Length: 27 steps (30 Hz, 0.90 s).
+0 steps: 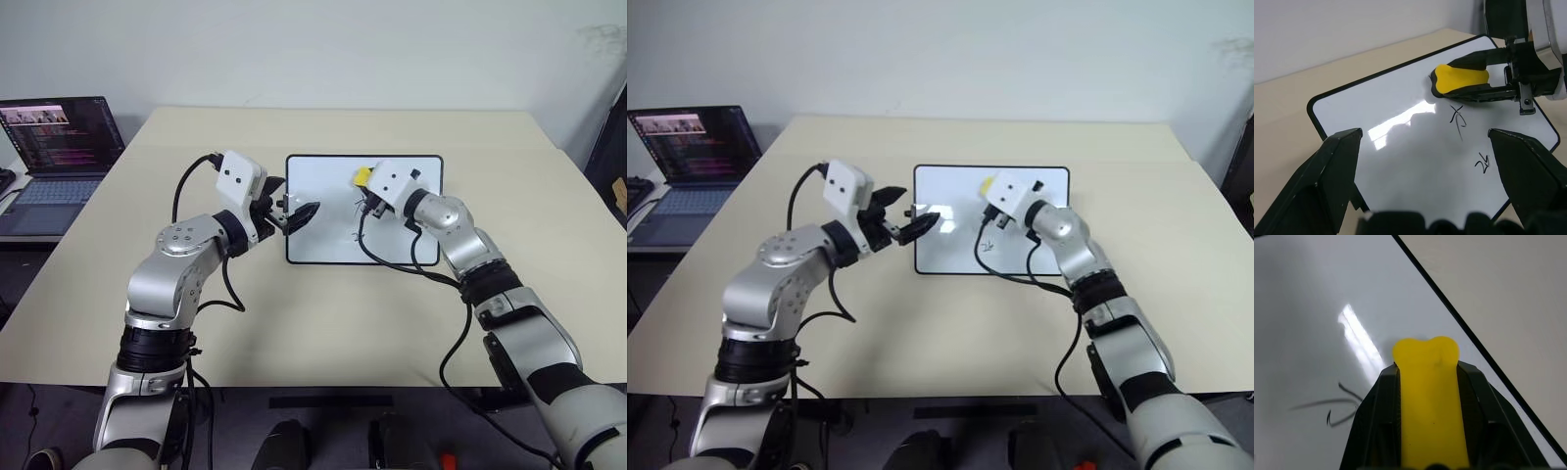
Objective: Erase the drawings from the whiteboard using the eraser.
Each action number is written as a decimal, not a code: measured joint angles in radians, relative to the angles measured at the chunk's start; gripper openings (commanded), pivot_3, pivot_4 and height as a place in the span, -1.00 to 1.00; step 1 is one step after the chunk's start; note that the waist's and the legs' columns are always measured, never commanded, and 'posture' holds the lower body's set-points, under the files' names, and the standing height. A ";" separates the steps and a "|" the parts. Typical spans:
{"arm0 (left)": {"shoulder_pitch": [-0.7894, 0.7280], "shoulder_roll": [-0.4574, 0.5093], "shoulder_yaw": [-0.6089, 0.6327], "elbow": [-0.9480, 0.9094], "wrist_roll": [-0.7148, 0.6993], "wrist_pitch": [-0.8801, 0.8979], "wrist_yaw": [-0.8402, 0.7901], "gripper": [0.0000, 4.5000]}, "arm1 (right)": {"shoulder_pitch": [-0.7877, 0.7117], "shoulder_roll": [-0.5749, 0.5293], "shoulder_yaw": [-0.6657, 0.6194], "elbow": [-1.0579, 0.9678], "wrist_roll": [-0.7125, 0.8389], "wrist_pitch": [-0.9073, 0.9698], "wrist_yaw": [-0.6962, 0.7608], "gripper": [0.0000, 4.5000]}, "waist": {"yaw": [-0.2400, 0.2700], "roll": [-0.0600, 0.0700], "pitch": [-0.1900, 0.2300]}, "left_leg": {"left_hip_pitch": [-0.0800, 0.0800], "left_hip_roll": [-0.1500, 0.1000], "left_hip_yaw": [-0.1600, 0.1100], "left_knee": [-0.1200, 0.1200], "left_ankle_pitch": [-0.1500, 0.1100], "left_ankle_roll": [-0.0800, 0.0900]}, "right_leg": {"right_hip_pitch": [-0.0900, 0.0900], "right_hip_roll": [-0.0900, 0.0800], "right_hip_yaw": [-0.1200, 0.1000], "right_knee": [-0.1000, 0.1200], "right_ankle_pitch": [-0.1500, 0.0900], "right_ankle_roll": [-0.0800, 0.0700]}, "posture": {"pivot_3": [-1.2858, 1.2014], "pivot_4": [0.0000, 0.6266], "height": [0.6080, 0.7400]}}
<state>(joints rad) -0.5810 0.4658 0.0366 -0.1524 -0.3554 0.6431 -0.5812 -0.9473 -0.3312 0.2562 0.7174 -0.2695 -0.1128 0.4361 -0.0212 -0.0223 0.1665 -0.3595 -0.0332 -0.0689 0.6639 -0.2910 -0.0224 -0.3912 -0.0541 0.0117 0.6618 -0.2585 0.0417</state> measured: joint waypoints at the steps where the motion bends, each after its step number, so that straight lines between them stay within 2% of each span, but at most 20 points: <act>1: 0.000 0.000 0.000 0.000 0.000 0.000 0.000 1.00 | 0.011 -0.011 -0.001 -0.010 0.000 0.003 0.000 -0.47 | 0.000 0.000 0.000 | 0.001 0.000 -0.001 0.000 0.000 0.000 | 0.002 0.000 -0.001 0.000 0.000 0.000 | 0.03 -0.52 1.00; 10: 0.000 -0.001 0.000 -0.001 0.000 0.000 -0.001 1.00 | 0.066 -0.043 -0.012 -0.098 0.014 0.044 0.018 -0.47 | -0.004 0.000 0.000 | 0.003 -0.001 -0.002 0.000 0.002 0.001 | 0.004 0.000 -0.001 0.000 0.000 0.001 | 0.03 -0.52 1.00; 15: 0.000 -0.001 -0.001 -0.001 -0.001 0.000 -0.002 1.00 | 0.065 0.020 -0.004 -0.162 0.015 0.117 0.027 -0.47 | -0.016 0.001 0.001 | 0.002 0.000 -0.001 -0.001 0.002 0.001 | 0.000 0.000 0.002 0.000 0.001 0.001 | 0.03 -0.52 1.00; 24: 0.001 -0.004 -0.003 -0.002 -0.001 0.000 -0.001 1.00 | -0.062 0.113 0.010 -0.101 0.008 0.138 0.018 -0.47 | -0.029 0.001 0.001 | -0.024 0.002 0.003 -0.001 0.005 -0.006 | -0.029 -0.001 0.004 0.001 0.001 0.000 | 0.03 -0.52 1.00; 27: 0.004 -0.004 -0.003 -0.002 -0.001 0.000 -0.001 1.00 | -0.105 0.116 0.010 -0.028 0.003 0.114 -0.004 -0.47 | -0.028 0.001 0.001 | -0.026 0.002 0.003 -0.002 0.005 -0.006 | -0.030 -0.001 0.004 0.000 0.001 0.000 | 0.03 -0.52 1.00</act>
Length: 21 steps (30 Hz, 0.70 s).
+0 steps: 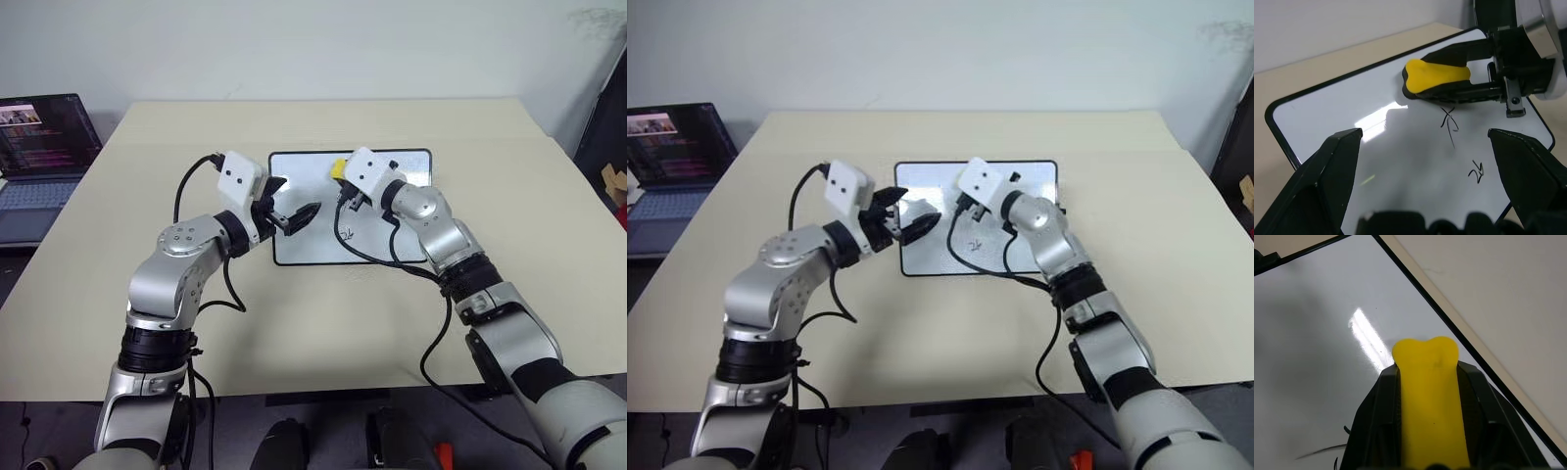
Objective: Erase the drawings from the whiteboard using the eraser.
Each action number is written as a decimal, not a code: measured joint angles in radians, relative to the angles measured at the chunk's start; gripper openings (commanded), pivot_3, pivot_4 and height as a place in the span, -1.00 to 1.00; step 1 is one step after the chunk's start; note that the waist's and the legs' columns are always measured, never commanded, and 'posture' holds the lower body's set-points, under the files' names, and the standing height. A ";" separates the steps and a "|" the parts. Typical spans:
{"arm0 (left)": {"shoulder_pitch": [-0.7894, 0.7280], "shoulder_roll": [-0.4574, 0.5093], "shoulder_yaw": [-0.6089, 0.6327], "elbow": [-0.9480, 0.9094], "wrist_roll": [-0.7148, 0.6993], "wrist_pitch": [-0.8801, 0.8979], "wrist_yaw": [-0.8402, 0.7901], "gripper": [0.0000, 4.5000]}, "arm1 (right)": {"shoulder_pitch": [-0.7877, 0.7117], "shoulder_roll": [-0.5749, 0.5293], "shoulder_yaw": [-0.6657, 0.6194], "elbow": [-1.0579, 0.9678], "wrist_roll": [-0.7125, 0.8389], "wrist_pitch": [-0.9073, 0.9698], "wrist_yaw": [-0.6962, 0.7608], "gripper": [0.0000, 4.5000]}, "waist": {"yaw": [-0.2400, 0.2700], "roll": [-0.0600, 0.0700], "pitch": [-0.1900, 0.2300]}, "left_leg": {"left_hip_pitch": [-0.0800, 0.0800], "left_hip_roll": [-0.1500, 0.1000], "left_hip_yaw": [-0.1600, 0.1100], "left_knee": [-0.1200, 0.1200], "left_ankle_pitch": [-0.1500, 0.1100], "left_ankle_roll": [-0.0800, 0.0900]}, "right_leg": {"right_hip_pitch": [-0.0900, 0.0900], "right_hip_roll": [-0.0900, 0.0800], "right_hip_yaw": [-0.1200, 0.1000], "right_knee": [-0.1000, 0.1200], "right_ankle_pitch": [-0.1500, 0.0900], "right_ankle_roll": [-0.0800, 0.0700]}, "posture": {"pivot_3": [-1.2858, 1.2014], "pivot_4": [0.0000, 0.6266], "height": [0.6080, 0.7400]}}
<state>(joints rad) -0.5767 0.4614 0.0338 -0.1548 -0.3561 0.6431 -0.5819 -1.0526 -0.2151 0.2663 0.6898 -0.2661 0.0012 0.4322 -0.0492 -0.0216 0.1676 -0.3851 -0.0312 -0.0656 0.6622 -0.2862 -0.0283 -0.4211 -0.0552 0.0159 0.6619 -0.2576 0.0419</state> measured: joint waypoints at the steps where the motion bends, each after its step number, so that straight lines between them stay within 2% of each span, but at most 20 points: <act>1: 0.001 0.000 0.000 -0.001 0.000 0.000 0.000 1.00 | -0.017 -0.002 0.000 0.032 -0.006 -0.015 -0.005 -0.47 | 0.000 0.000 0.000 | 0.000 0.000 0.000 0.000 0.000 0.000 | 0.000 0.000 0.000 0.000 0.000 0.000 | 0.03 -0.52 1.00; 11: 0.008 0.000 0.000 -0.006 0.000 0.000 0.002 1.00 | -0.007 -0.073 0.000 0.073 -0.017 -0.069 -0.019 -0.47 | 0.023 -0.001 -0.001 | 0.003 -0.001 -0.001 0.002 0.000 0.000 | 0.004 0.000 -0.001 0.002 0.000 0.000 | 0.03 -0.52 1.00; 21: 0.008 -0.004 0.000 -0.006 0.000 0.000 -0.001 1.00 | 0.082 -0.139 -0.009 -0.008 -0.014 -0.060 0.019 -0.47 | 0.024 -0.001 -0.001 | 0.016 -0.004 -0.005 0.002 -0.002 0.005 | 0.019 0.000 -0.003 0.002 0.000 0.000 | 0.03 -0.52 1.00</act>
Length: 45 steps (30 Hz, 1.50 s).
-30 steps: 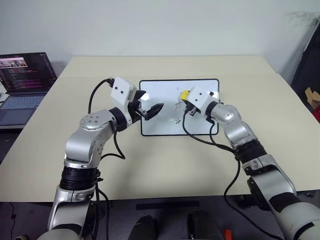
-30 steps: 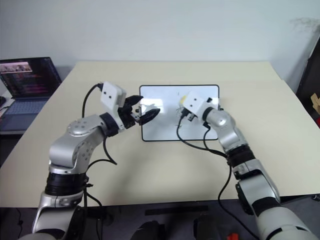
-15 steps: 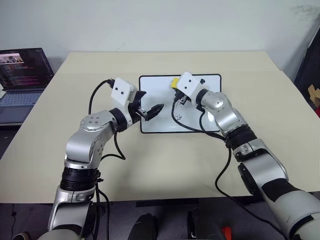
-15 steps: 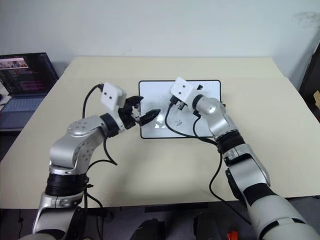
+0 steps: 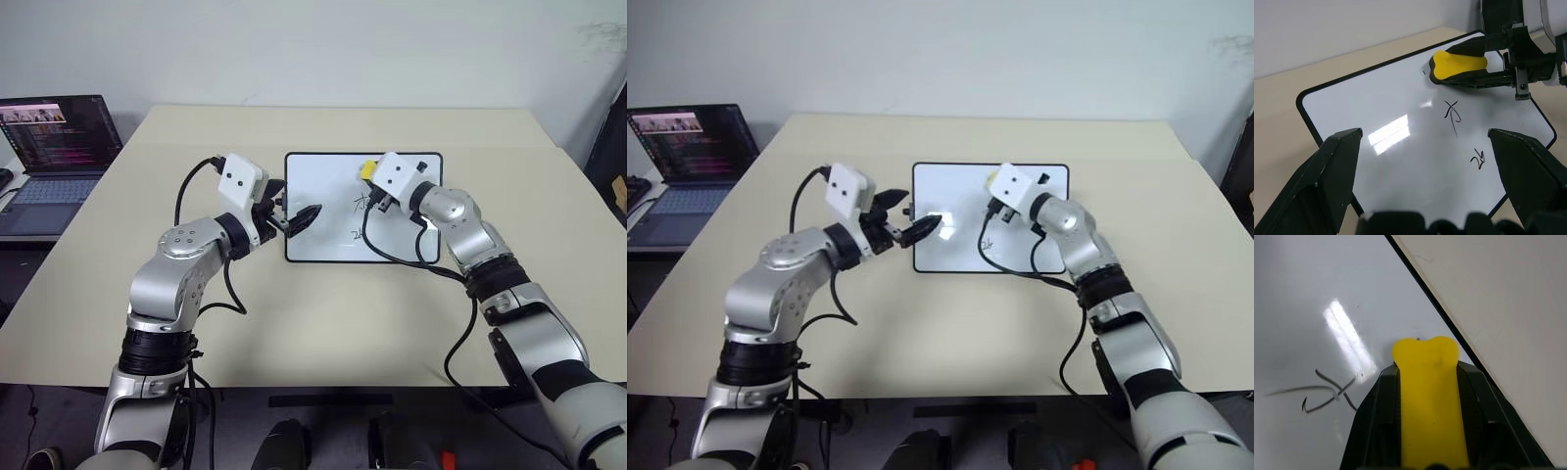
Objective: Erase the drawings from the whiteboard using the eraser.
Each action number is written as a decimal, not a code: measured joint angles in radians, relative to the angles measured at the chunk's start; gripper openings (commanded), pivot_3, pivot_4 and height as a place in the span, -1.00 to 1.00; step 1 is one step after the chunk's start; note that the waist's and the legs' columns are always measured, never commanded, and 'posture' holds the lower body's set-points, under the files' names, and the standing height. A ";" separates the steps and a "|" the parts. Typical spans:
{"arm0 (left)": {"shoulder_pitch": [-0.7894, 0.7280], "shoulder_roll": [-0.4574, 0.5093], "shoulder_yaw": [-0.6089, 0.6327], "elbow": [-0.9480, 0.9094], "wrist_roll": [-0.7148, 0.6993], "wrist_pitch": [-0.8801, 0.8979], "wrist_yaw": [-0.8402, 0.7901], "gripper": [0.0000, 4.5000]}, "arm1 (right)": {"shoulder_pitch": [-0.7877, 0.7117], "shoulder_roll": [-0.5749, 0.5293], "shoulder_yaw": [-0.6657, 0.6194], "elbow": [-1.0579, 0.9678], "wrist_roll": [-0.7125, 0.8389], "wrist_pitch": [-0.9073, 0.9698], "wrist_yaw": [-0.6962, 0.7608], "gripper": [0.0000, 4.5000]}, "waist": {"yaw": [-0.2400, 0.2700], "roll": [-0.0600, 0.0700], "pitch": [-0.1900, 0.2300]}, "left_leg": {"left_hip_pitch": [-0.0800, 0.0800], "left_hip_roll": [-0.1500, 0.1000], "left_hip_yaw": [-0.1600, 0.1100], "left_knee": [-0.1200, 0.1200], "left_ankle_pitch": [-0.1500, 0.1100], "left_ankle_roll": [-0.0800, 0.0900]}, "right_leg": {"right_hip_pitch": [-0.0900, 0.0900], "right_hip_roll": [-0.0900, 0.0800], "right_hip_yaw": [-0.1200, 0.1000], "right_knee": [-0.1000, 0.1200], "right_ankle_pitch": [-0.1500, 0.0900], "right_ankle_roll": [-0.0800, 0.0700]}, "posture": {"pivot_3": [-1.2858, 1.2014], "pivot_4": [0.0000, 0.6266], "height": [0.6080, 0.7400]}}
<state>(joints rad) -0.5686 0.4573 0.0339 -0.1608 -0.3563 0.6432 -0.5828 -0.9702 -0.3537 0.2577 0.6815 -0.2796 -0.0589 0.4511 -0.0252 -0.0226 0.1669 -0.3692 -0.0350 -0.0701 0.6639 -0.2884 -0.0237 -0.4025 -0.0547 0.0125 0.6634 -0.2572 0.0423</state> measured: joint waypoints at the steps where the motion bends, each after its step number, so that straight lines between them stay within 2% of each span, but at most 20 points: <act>1: 0.000 0.000 0.000 0.000 0.000 0.000 0.000 1.00 | 0.008 -0.003 -0.001 -0.011 0.002 0.005 0.004 -0.47 | 0.000 0.000 0.000 | 0.001 0.000 0.000 0.000 0.000 0.000 | 0.001 0.000 0.000 0.000 0.000 0.000 | 0.03 -0.52 1.00; 8: 0.000 0.000 0.000 0.000 0.000 0.000 -0.006 1.00 | 0.018 0.020 -0.009 -0.057 0.022 0.059 0.001 -0.47 | -0.007 0.000 0.000 | 0.004 0.000 0.000 -0.001 0.000 0.000 | 0.003 0.000 0.002 0.001 0.000 0.000 | 0.03 -0.52 1.00; 27: 0.000 -0.011 -0.001 0.000 0.000 0.000 -0.014 1.00 | -0.073 0.179 0.018 0.062 0.019 0.054 -0.006 -0.47 | -0.034 0.001 0.000 | 0.004 0.005 0.008 -0.002 0.000 0.000 | -0.002 0.001 0.004 0.001 0.001 -0.001 | 0.03 -0.52 1.00; 45: -0.009 0.001 0.014 0.010 0.008 -0.020 0.025 1.00 | -0.060 0.107 -0.009 0.046 0.025 0.054 -0.042 -0.47 | -0.006 0.001 0.001 | 0.003 0.005 0.007 -0.002 0.000 0.000 | -0.002 0.001 0.003 0.000 0.001 -0.001 | 0.03 -0.52 1.00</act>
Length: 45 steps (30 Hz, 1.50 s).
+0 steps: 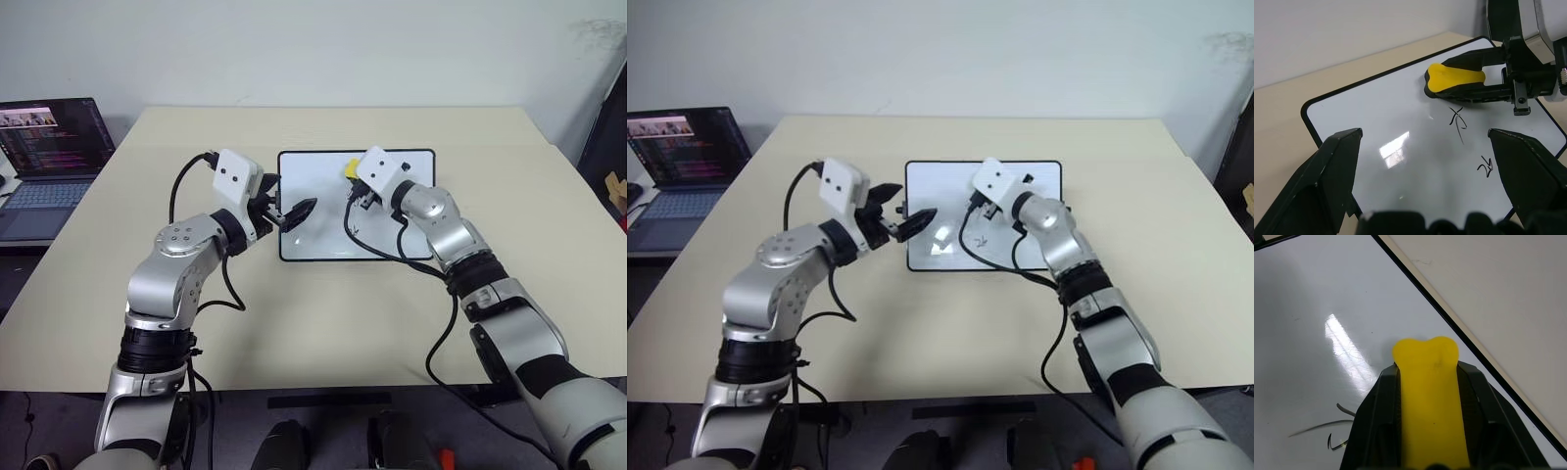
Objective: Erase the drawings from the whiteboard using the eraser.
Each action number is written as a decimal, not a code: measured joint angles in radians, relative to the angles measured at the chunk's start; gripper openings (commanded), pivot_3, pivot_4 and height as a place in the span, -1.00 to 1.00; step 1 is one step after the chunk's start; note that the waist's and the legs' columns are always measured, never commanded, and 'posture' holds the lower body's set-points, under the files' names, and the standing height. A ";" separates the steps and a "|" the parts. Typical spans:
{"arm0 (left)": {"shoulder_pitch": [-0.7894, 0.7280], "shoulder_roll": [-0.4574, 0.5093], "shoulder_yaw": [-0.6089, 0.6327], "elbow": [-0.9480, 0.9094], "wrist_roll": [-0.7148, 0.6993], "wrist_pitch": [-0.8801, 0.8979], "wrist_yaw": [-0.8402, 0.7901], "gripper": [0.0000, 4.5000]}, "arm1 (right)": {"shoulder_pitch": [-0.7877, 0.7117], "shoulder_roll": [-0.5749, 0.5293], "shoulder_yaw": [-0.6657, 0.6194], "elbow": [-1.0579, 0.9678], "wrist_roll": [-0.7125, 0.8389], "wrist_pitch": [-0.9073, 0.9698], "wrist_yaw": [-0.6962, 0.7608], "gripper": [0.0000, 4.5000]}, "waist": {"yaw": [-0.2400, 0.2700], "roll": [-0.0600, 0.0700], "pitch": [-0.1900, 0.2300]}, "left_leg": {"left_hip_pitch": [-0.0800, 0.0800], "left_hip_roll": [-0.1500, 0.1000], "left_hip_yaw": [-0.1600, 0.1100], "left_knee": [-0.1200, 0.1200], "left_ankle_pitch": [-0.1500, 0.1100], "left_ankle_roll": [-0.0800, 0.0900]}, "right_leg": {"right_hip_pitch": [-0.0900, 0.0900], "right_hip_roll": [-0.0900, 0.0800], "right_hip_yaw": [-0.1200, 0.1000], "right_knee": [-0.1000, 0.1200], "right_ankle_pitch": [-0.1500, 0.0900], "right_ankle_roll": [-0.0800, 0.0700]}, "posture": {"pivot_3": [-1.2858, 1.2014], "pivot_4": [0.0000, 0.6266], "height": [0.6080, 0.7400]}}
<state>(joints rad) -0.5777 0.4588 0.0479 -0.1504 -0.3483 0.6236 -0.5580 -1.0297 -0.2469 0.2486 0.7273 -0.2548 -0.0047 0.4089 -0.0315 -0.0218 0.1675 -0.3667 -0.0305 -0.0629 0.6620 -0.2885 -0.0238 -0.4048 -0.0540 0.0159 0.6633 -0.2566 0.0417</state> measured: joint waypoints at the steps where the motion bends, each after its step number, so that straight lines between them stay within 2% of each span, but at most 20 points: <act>1: 0.000 0.001 0.000 0.000 0.000 0.000 0.000 1.00 | 0.002 -0.003 0.000 -0.004 0.000 0.002 0.000 -0.47 | 0.000 0.000 0.000 | 0.000 0.000 0.000 0.000 0.000 0.000 | 0.000 0.000 0.000 0.000 0.000 0.000 | 0.03 -0.52 1.00; 15: 0.000 0.016 0.009 0.004 0.000 -0.004 0.001 1.00 | 0.043 -0.017 -0.012 -0.079 0.007 0.042 0.005 -0.47 | 0.000 0.000 0.000 | 0.000 0.000 0.000 0.000 0.000 0.000 | 0.000 0.000 0.000 0.000 0.000 0.000 | 0.03 -0.52 1.00; 29: -0.002 0.017 0.009 0.023 0.000 -0.019 -0.001 1.00 | 0.029 0.064 0.010 -0.054 0.003 0.050 0.047 -0.47 | -0.024 0.000 0.000 | 0.001 0.001 0.001 0.000 0.000 0.000 | 0.000 0.000 0.000 0.000 0.000 0.000 | 0.03 -0.52 1.00; 35: -0.002 0.017 0.009 0.023 0.000 -0.019 -0.001 1.00 | 0.008 0.051 0.003 -0.027 0.006 0.049 0.037 -0.47 | -0.022 0.000 0.000 | 0.001 0.001 0.001 0.000 0.000 0.000 | 0.000 0.000 0.000 0.000 0.000 0.000 | 0.03 -0.52 1.00; 41: -0.002 0.017 0.009 0.025 0.000 -0.020 -0.002 1.00 | -0.007 -0.007 -0.037 -0.013 0.011 0.053 0.005 -0.47 | 0.000 0.000 0.000 | 0.000 0.000 0.000 0.000 0.000 0.000 | 0.000 0.000 0.000 -0.001 0.000 0.000 | 0.03 -0.52 1.00; 45: -0.002 0.016 0.008 0.031 0.000 -0.022 -0.003 1.00 | -0.006 0.009 -0.038 -0.013 0.011 0.055 0.005 -0.47 | -0.001 0.000 0.000 | 0.000 0.000 0.000 0.000 0.000 0.000 | 0.000 0.000 0.000 -0.001 0.000 0.000 | 0.03 -0.52 1.00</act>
<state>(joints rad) -0.5801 0.4752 0.0560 -0.1194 -0.3480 0.6021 -0.5611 -1.0361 -0.2378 0.2104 0.7140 -0.2437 0.0507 0.4139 -0.0326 -0.0218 0.1676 -0.3670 -0.0300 -0.0629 0.6616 -0.2886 -0.0237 -0.4049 -0.0540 0.0159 0.6627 -0.2566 0.0417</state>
